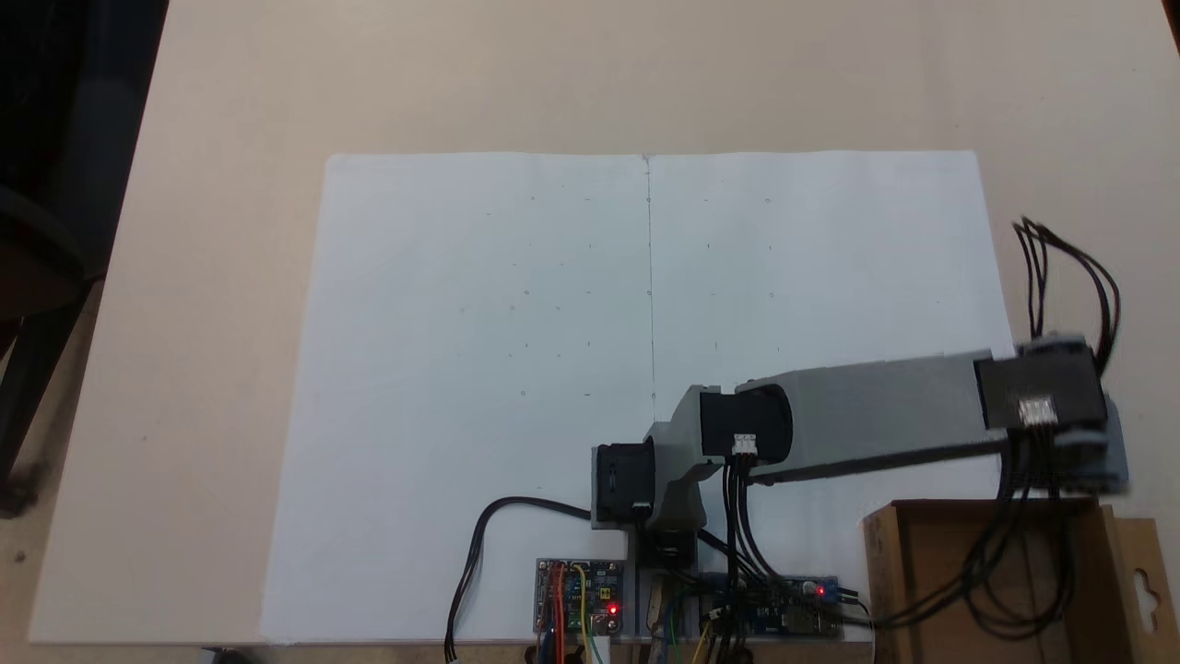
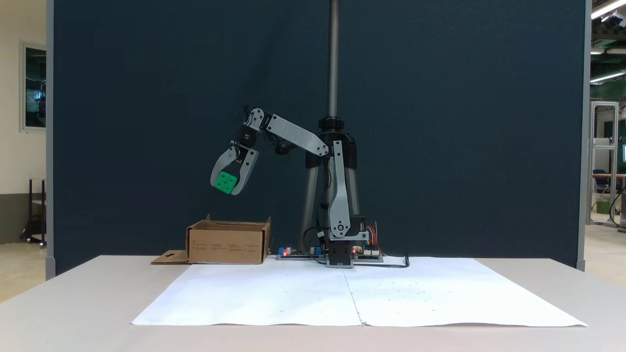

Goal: Grasp a green dice and put it in the bin.

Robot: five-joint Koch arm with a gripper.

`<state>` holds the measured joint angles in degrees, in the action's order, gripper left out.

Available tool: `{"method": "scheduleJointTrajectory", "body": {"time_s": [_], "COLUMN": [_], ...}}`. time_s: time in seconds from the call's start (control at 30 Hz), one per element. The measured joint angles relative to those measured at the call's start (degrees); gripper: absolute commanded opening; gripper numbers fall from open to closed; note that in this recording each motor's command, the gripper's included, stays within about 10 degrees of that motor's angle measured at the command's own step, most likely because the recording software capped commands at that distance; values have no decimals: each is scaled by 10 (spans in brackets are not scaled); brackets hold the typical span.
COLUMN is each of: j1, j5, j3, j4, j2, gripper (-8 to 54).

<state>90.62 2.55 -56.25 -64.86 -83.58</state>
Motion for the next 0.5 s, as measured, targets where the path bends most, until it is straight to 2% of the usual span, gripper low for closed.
{"method": "scheduleJointTrajectory", "body": {"time_s": [0.5], "j1": [132], "j5": [-132], "j3": [-18], "j4": [15], "j2": [154], "gripper": [119]}}
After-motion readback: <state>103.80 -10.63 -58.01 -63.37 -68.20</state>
